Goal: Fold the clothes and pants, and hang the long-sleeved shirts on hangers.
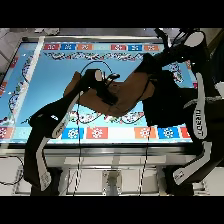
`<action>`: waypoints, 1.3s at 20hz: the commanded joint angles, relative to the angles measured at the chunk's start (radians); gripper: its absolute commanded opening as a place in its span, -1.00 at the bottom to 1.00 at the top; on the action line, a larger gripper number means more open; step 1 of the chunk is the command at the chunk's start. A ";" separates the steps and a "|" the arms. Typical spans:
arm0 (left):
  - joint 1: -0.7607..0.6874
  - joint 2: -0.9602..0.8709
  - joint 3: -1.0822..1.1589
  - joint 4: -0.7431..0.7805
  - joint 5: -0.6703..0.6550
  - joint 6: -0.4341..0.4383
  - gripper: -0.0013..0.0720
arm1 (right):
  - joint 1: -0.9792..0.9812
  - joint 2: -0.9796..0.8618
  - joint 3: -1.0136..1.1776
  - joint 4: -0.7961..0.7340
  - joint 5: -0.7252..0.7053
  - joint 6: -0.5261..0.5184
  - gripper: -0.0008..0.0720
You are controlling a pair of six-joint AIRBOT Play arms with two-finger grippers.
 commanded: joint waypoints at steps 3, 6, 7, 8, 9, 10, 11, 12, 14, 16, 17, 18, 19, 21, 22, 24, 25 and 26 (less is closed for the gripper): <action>0.035 0.016 0.008 -0.018 0.024 0.015 -0.94 | 0.140 0.002 0.001 -0.085 -0.184 0.027 -0.90; 0.161 0.116 0.008 0.085 -0.085 0.015 -0.94 | 0.221 -0.006 -0.017 -0.114 -0.327 0.067 -0.91; 0.209 0.152 0.008 0.115 -0.130 0.015 -0.94 | 0.251 -0.024 -0.016 -0.114 -0.373 0.082 -0.91; 0.262 0.190 0.008 0.138 -0.167 0.015 -0.94 | 0.282 -0.046 -0.016 -0.113 -0.415 0.085 -0.91; 0.312 0.223 0.008 0.144 -0.195 0.015 -0.94 | 0.319 -0.076 -0.016 -0.112 -0.465 0.086 -0.91; 0.364 0.256 0.008 0.143 -0.214 0.015 -0.94 | 0.355 -0.107 -0.016 -0.110 -0.520 0.098 -0.91; 0.409 0.284 0.008 0.143 -0.222 0.015 -0.94 | 0.398 -0.143 -0.016 -0.103 -0.595 0.103 -0.91; 0.452 0.310 0.008 0.143 -0.225 0.015 -0.94 | 0.440 -0.175 -0.016 -0.097 -0.686 0.103 -0.90; 0.522 0.347 0.007 0.143 -0.230 0.015 -0.94 | 0.533 -0.230 -0.016 -0.098 -0.929 0.098 -0.89; 0.577 0.369 0.007 0.143 -0.247 0.015 -0.94 | 0.602 -0.254 -0.016 -0.099 -1.104 0.097 0.16; 0.601 0.376 0.007 0.143 -0.252 0.015 -0.94 | 0.623 -0.254 -0.015 -0.103 -1.137 0.090 0.44; 0.620 0.380 0.007 0.143 -0.256 0.015 -0.94 | 0.628 -0.245 -0.015 -0.103 -1.123 0.056 0.44; 0.636 0.383 0.007 0.143 -0.264 0.015 -0.94 | 0.617 -0.232 -0.015 -0.111 -1.078 0.014 0.44; 0.661 0.386 0.007 0.143 -0.285 0.015 -0.94 | 0.556 -0.188 -0.015 -0.156 -0.914 -0.011 0.44; 0.668 0.387 0.007 0.143 -0.294 0.016 -0.94 | 0.502 -0.159 -0.015 -0.183 -0.792 -0.011 0.44; 0.675 0.387 0.007 0.143 -0.294 0.016 -0.94 | 0.377 -0.106 -0.015 -0.259 -0.524 0.001 0.42; 0.675 0.387 0.007 0.143 -0.294 0.015 -0.94 | 0.307 -0.089 -0.016 -0.291 -0.386 0.010 0.42; 0.675 0.387 0.007 0.143 -0.293 0.015 -0.94 | 0.245 -0.082 -0.020 -0.315 -0.268 0.022 0.43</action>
